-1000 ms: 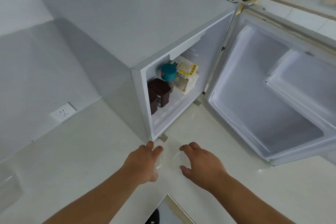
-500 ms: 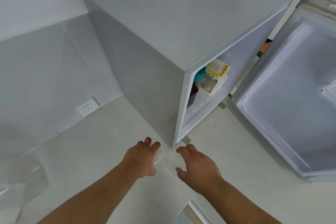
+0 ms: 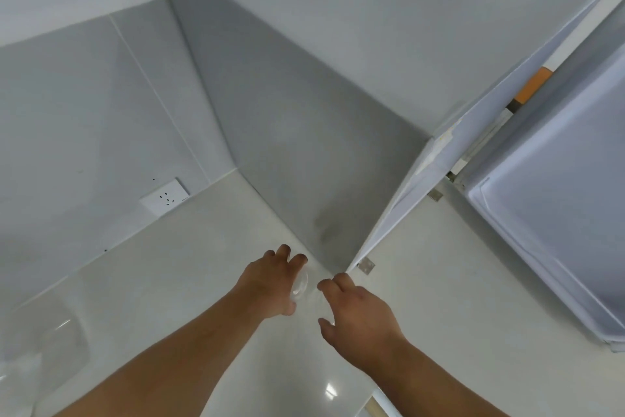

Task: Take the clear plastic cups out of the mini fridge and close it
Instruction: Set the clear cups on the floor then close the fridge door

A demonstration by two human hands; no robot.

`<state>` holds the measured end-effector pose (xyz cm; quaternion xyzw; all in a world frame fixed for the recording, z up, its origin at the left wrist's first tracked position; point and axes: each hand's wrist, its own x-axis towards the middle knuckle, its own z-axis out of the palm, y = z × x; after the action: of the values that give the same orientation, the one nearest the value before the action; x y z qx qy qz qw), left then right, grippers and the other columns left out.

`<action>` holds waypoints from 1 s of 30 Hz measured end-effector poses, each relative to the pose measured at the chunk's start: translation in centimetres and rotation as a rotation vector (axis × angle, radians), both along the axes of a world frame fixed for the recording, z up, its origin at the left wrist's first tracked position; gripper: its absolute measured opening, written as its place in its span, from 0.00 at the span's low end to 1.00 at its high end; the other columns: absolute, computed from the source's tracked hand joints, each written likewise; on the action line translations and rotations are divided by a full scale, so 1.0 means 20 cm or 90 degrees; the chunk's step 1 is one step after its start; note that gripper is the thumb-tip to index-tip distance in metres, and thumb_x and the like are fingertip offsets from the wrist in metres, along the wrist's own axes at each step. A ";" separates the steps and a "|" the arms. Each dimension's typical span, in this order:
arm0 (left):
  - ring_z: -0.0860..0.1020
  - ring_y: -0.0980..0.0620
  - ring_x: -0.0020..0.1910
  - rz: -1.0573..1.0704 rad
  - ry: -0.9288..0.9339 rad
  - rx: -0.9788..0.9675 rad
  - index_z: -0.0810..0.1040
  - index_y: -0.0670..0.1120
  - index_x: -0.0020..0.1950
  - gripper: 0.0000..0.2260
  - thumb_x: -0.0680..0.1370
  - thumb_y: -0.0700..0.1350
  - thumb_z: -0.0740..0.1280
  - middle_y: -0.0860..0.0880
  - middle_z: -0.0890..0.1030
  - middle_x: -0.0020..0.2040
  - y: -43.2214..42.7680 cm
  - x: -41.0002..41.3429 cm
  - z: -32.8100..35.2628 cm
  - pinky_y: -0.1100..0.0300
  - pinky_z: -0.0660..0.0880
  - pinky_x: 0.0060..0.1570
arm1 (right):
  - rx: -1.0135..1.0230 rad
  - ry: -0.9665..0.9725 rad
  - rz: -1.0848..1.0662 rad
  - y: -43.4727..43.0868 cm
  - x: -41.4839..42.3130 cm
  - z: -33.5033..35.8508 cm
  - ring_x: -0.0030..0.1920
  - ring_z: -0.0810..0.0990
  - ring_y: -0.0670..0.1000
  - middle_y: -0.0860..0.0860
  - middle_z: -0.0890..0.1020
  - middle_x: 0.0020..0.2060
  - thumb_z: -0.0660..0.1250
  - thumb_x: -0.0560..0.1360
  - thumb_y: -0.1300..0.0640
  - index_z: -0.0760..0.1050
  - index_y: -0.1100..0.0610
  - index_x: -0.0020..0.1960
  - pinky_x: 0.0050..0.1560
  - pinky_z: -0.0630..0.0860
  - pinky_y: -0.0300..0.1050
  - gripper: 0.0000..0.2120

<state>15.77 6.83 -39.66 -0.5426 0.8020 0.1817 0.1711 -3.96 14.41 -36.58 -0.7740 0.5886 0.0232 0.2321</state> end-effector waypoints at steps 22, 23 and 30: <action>0.71 0.44 0.64 -0.048 -0.022 0.001 0.59 0.55 0.76 0.41 0.68 0.54 0.76 0.47 0.67 0.69 -0.12 0.07 -0.16 0.50 0.78 0.54 | 0.027 0.019 0.015 -0.05 0.08 -0.09 0.51 0.79 0.55 0.49 0.70 0.67 0.62 0.79 0.45 0.62 0.47 0.72 0.46 0.81 0.52 0.24; 0.71 0.44 0.64 -0.050 -0.022 -0.001 0.59 0.55 0.76 0.41 0.68 0.54 0.76 0.47 0.67 0.69 -0.12 0.07 -0.17 0.50 0.78 0.54 | 0.027 0.019 0.013 -0.06 0.08 -0.09 0.51 0.79 0.55 0.49 0.70 0.68 0.62 0.80 0.45 0.61 0.47 0.73 0.46 0.81 0.52 0.24; 0.70 0.44 0.64 -0.056 -0.018 -0.014 0.59 0.55 0.76 0.41 0.68 0.55 0.76 0.47 0.67 0.70 -0.11 0.09 -0.19 0.51 0.76 0.54 | 0.033 0.022 0.017 -0.05 0.07 -0.10 0.53 0.78 0.55 0.49 0.69 0.69 0.62 0.80 0.45 0.61 0.47 0.73 0.47 0.81 0.53 0.24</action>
<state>17.48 4.70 -43.38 -0.5112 0.8246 0.1576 0.1843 -2.54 13.32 -38.66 -0.7749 0.5815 0.0546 0.2418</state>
